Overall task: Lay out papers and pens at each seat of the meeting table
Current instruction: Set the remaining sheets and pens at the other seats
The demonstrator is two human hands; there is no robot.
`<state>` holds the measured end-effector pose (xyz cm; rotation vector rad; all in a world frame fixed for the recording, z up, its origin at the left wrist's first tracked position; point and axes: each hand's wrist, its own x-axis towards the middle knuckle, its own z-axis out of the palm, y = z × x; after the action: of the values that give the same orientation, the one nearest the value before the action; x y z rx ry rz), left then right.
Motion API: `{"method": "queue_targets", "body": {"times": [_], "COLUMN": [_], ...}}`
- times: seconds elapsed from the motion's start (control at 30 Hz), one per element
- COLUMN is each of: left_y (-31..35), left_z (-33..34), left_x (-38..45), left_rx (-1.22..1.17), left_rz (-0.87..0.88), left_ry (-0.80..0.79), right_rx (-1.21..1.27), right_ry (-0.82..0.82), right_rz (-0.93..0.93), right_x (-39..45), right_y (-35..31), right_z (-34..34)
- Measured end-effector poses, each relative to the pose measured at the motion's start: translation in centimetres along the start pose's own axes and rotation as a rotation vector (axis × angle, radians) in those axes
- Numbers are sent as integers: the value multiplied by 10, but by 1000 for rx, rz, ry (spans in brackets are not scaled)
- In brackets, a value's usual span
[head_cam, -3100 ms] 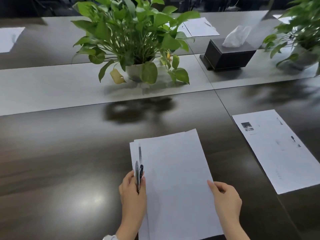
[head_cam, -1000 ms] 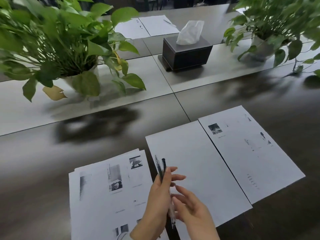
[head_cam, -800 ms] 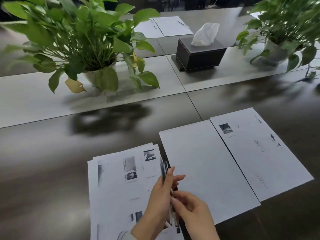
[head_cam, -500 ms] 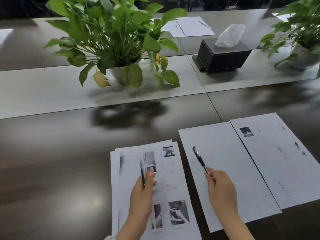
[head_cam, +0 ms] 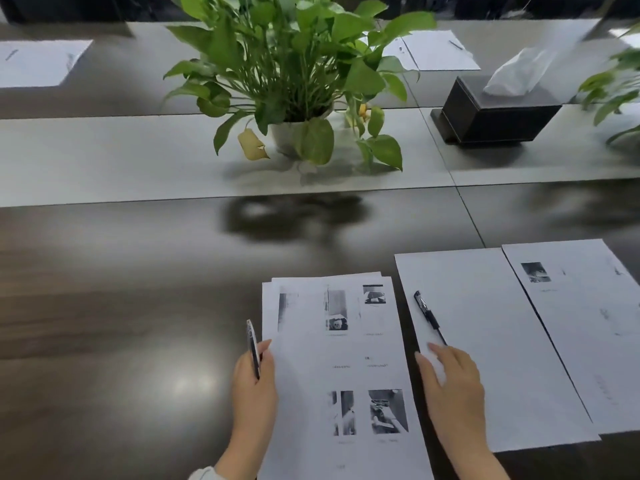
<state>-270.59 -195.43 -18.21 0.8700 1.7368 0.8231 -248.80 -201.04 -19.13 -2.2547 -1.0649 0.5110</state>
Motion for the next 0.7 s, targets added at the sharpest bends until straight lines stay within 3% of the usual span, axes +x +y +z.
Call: {"method": "queue_targets", "body": {"times": [0.13, 0.3, 0.43, 0.7], "left_y": [3, 0, 0, -9], "left_z": [-11, -24, -39, -86], "left_x": [-2, -3, -2, -9], "left_rx": [-57, -98, -146, 20], "left_rz": [-51, -165, -248, -162], "left_ry": [6, -120, -187, -221], "right_rx": [92, 96, 130, 440], "right_ry": [-147, -220, -272, -295], "right_rz": [190, 356, 419, 417], "right_x": [-27, -36, -46, -97], "right_y": [-15, -29, -41, -59], "right_z": [12, 20, 24, 20]}}
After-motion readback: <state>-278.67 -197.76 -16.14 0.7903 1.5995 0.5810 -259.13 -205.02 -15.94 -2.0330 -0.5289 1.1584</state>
